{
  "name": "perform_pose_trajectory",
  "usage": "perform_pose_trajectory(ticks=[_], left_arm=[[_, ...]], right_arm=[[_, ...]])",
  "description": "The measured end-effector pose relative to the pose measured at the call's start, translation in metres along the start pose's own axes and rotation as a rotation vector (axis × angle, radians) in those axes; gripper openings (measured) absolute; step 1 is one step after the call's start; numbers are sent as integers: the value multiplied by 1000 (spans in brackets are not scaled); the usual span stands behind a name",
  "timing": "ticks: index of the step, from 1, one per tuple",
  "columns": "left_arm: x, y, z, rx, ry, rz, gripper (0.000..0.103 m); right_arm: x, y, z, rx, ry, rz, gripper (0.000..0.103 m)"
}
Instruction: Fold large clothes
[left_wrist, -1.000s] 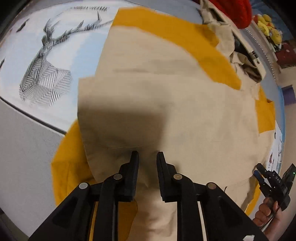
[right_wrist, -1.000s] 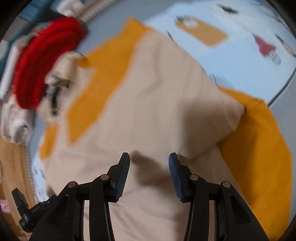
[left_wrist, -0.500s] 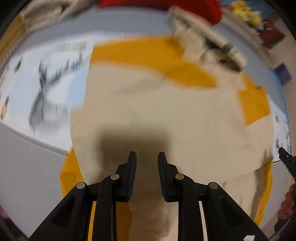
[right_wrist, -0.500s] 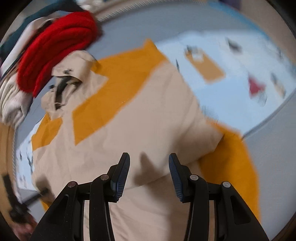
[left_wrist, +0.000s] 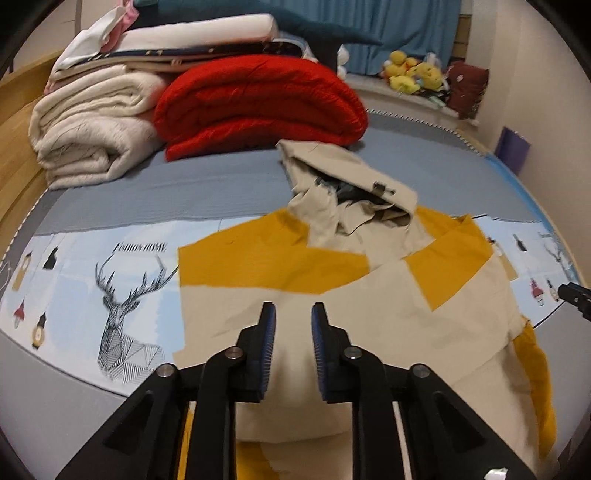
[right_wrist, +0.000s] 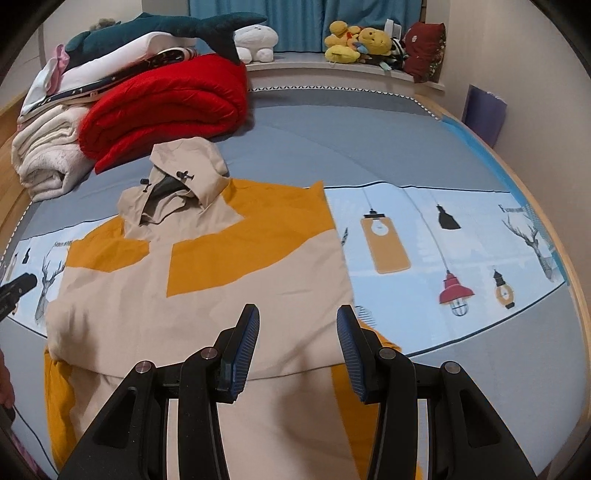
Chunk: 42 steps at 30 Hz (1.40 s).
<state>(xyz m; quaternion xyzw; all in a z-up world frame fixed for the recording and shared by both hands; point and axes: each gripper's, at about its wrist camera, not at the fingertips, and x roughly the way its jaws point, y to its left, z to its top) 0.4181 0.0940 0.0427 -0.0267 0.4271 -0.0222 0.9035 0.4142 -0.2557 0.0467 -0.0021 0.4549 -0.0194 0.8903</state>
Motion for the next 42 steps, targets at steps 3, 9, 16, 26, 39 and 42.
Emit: perform_pose_trajectory(ticks=[3,9,16,26,39,42], left_arm=[[6,1,17,-42,7,-36,12],[56,4,86,-133,14,-63,11],[159,13,160,-172,85,-67,11],[290,28,205,-258,298,-94,25],[354,13,219,-270,371,-112,4],[335,4,226,-213,311,-110,2]], right_arm=[[-3,-6,5,15,-5,11,34],[-6,-6,12,28,-18,38,13],[9,-5,17,54,21,59,16],[31,0,21,55,49,46,21],[53,-4,19,69,98,22,21],[52,-4,20,70,97,27,21]])
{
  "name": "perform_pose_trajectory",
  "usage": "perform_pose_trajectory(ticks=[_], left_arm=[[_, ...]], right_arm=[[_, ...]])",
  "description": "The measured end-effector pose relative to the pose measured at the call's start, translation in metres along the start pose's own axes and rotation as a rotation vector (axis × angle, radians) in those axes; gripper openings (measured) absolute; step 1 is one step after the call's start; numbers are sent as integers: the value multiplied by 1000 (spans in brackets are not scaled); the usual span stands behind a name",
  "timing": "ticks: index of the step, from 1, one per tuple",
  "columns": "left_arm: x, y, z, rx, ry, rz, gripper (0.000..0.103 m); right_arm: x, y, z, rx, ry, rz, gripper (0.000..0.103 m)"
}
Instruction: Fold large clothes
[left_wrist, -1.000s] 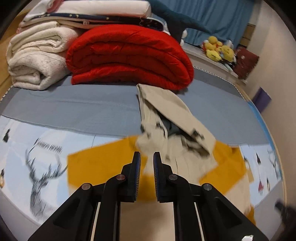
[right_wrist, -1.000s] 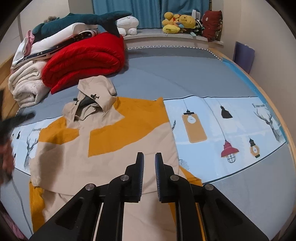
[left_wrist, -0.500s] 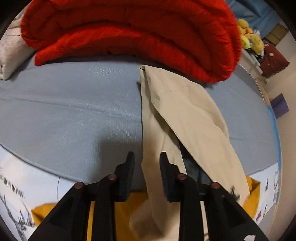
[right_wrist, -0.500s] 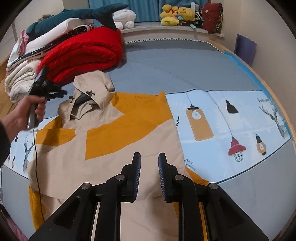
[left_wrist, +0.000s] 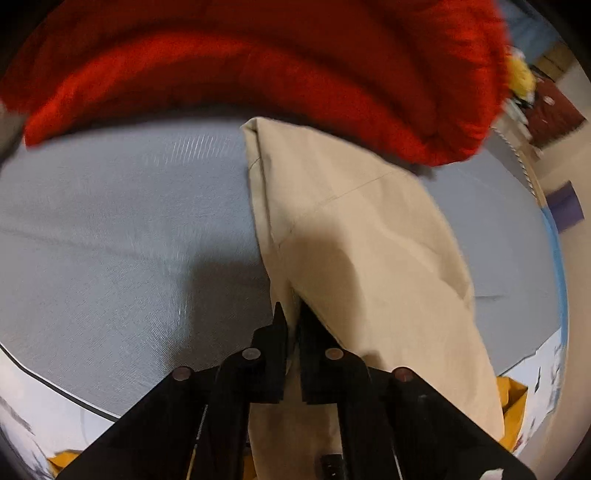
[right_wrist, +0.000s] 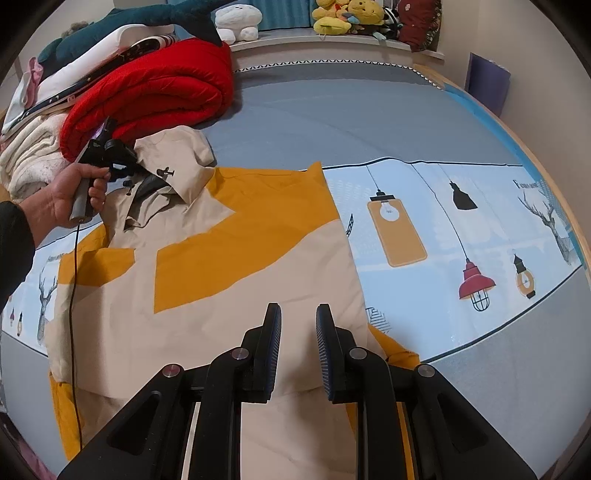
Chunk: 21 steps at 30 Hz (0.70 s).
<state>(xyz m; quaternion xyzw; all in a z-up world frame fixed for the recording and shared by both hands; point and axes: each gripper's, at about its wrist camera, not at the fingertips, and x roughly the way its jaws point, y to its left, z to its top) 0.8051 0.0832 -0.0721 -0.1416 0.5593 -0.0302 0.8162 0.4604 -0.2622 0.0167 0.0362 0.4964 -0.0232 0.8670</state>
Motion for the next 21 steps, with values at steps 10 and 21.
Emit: perform_pose_trajectory(ticks=[10,21], left_arm=[[-137,-55,-74,329,-242,-32,1],[-223,-66,-338,706,-275,46,11]], right_arm=[[-33,-10,8,43,-65,39,21],[-71,-14,9,100,-130,144,21]])
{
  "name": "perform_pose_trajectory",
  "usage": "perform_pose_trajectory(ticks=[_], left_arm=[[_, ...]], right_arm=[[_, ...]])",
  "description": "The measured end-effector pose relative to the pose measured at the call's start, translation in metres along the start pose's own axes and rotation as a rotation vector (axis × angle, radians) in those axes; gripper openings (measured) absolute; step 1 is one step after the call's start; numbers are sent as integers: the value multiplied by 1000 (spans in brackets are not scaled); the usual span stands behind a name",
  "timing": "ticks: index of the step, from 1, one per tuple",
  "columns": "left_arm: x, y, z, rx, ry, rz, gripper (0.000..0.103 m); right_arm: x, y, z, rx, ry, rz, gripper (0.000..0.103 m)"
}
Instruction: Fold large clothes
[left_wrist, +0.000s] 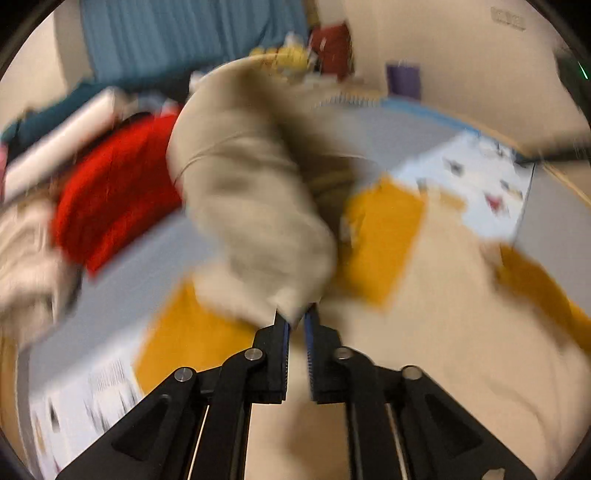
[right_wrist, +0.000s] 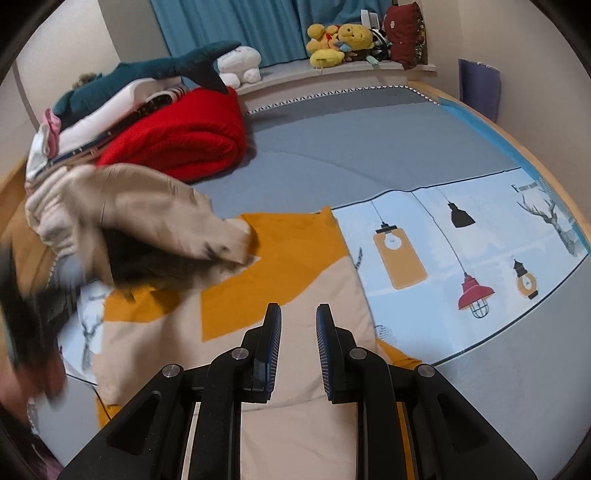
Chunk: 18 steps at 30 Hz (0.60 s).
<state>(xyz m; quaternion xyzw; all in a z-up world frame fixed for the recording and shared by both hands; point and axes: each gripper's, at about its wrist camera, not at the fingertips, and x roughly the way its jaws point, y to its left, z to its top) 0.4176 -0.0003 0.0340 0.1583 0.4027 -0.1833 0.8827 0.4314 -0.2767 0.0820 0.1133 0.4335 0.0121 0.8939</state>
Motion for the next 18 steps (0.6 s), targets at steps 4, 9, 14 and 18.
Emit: perform_pose_trajectory(ticks=[4,9,14,18], left_arm=[[-38,8,-52,-263,89,-47,11],[-60,25,-47,-515,69,-88,11],[-23,40,-50,-647,143,-112,16],[2,56,-66,-789,209,-174,16]], right_arm=[[-6,0,-3,37,-8,54,26],[3,1,-11,81,30,123,32],[28,20,-24,88,99,201,36],[61,46,-39,92,199,288,40]])
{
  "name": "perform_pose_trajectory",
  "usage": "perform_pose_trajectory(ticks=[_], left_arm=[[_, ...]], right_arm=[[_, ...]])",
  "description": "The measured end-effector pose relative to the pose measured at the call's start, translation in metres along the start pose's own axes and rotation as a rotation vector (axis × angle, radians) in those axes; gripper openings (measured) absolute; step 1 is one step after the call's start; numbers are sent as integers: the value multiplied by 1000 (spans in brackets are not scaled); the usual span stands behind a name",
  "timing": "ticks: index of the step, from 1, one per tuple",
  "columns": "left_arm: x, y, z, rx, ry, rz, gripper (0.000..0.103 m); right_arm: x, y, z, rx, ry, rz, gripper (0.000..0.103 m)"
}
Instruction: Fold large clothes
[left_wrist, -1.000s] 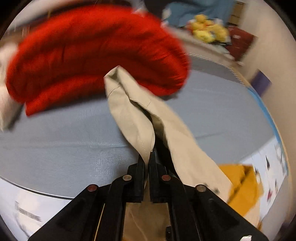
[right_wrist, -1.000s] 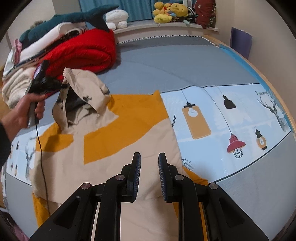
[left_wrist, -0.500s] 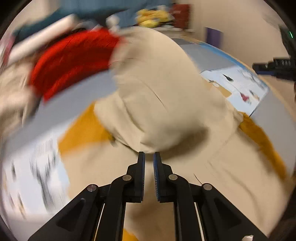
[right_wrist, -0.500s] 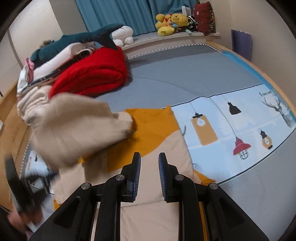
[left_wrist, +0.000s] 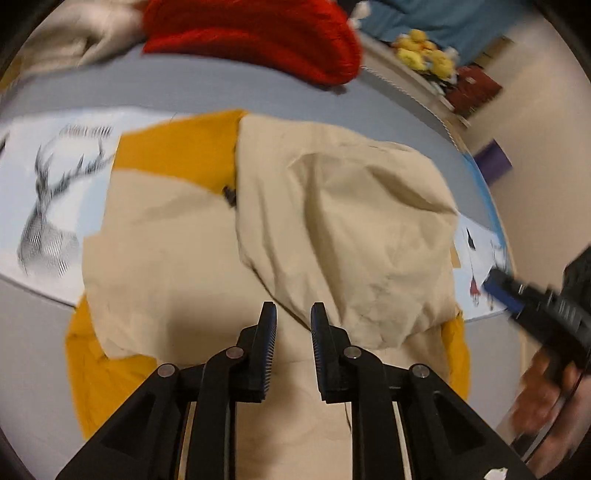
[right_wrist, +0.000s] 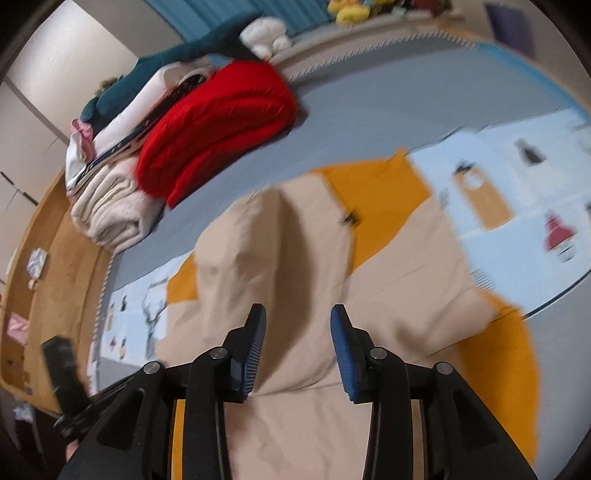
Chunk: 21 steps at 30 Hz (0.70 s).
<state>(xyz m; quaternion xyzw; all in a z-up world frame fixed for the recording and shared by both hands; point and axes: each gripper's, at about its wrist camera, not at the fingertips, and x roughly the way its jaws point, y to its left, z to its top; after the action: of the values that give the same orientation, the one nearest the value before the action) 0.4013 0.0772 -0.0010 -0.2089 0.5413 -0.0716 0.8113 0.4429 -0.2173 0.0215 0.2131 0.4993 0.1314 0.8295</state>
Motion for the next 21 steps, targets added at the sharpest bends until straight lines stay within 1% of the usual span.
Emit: perform_pose_trajectory(ticks=[3,5,6,8,10,13,14,15,16,17,18,19,20,21], left_arm=[[3,8,0,-38,15,-10,16],[6,8,0,-24,34,-22,17],[7,7,1,-14,37,-13,17],[6,8,1,-16,32,0,17],[5,12,3,-36,28,-6,17],[4,17,6,-63,21,-12,17],[4,18,7,-69,20,-11,17],[4,20,8,-75,21,-15,17],[4,21,9,-79,22,-18,17],[3,22,9,-80,21,-17,17],[3,22,10,-79,19,-15,17],[1,23,11,-79,13,-16,17],[0,24,12,-79,6,-19,17],[-2,24,13,-80,-3,-23,17]], right_arm=[[25,9,-8,-23,61,25,42],[44,14,-13,-41,99,16,42],[53,15,-15,-46,117,8,42],[63,14,-17,-36,129,1,42],[72,16,-18,-28,131,1,42],[80,26,-16,-59,117,-7,42],[83,31,-15,-78,109,-6,31],[86,34,-15,-91,108,-4,9],[89,39,-14,-95,103,25,4],[89,41,-13,-77,93,72,3],[87,44,-11,-48,77,140,2],[79,48,-10,-24,47,231,2],[63,55,-8,-16,-12,340,2],[45,56,-6,-4,-95,430,2]])
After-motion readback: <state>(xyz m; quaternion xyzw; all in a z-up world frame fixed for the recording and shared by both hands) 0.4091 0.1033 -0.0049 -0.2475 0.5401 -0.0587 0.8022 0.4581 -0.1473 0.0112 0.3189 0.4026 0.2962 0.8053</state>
